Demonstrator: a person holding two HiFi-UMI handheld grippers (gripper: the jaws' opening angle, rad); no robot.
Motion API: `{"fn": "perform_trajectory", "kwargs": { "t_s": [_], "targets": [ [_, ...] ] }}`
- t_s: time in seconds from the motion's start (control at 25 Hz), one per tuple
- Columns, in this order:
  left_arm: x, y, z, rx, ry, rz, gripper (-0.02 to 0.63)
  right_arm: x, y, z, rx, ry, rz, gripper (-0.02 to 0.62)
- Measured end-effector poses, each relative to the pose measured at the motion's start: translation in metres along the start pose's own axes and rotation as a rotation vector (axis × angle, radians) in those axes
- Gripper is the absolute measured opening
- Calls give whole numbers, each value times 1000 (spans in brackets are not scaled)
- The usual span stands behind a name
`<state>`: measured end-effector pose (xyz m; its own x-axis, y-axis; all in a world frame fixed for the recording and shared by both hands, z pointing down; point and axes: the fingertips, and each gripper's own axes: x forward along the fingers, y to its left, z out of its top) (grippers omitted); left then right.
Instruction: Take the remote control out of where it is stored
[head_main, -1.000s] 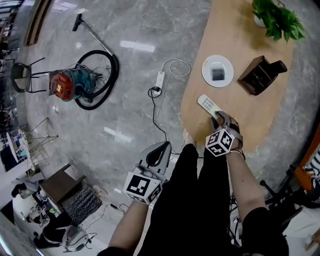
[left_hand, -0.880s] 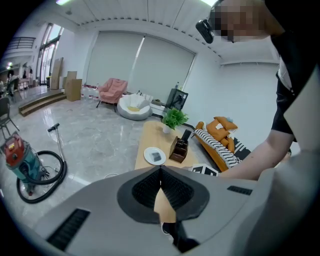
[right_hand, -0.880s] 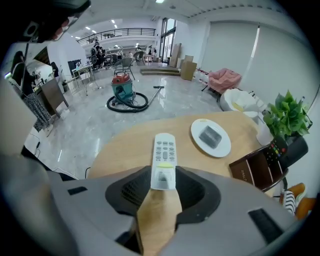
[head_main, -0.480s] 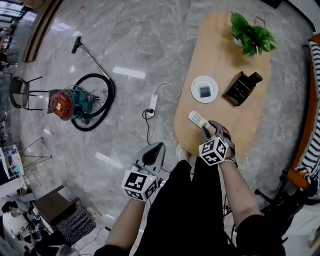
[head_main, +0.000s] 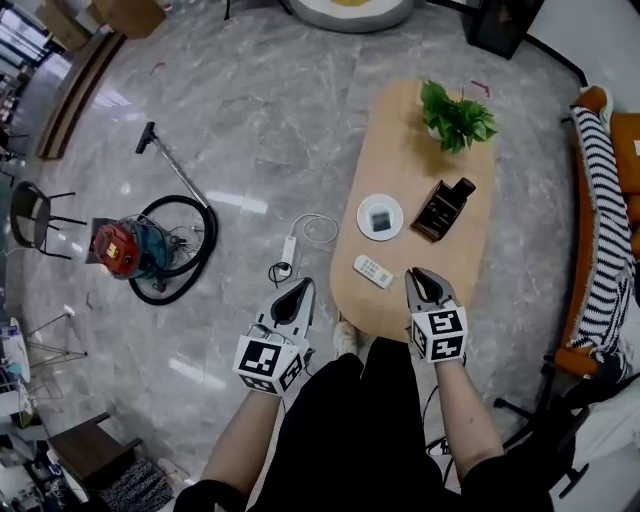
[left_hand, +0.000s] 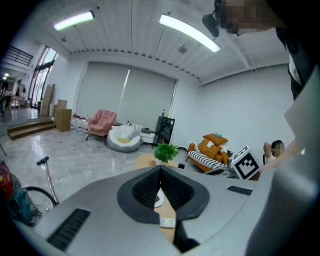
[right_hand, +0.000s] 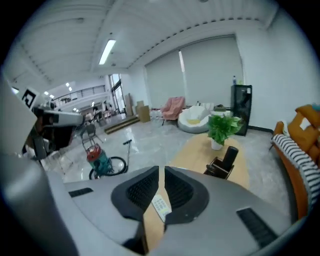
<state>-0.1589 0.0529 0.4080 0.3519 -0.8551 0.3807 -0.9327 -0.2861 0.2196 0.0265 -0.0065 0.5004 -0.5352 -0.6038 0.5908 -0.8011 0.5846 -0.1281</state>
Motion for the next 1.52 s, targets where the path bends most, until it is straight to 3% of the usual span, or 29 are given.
{"fn": "perform_trajectory", "kwargs": {
  "t_s": [0.12, 0.32, 0.48, 0.68, 1.24, 1.52],
  "targets": [
    [-5, -6, 28, 27, -76, -19, 6, -42, -13, 26, 57, -103, -66, 43],
    [-1, -32, 48, 72, -127, -130, 6, -99, -31, 47, 38, -220, -183, 43],
    [10, -54, 48, 83, -117, -215, 6, -123, -39, 39, 45, -220, -239, 43],
    [17, -70, 42, 70, -96, -263, 6, -132, -45, 23, 53, -194, -259, 43],
    [37, -69, 25, 32, -48, -217, 6, -105, -66, 9, 10, -124, -217, 43],
    [60, -66, 21, 17, -19, -162, 6, -68, -94, 9, -118, -18, -189, 44]
  ]
}}
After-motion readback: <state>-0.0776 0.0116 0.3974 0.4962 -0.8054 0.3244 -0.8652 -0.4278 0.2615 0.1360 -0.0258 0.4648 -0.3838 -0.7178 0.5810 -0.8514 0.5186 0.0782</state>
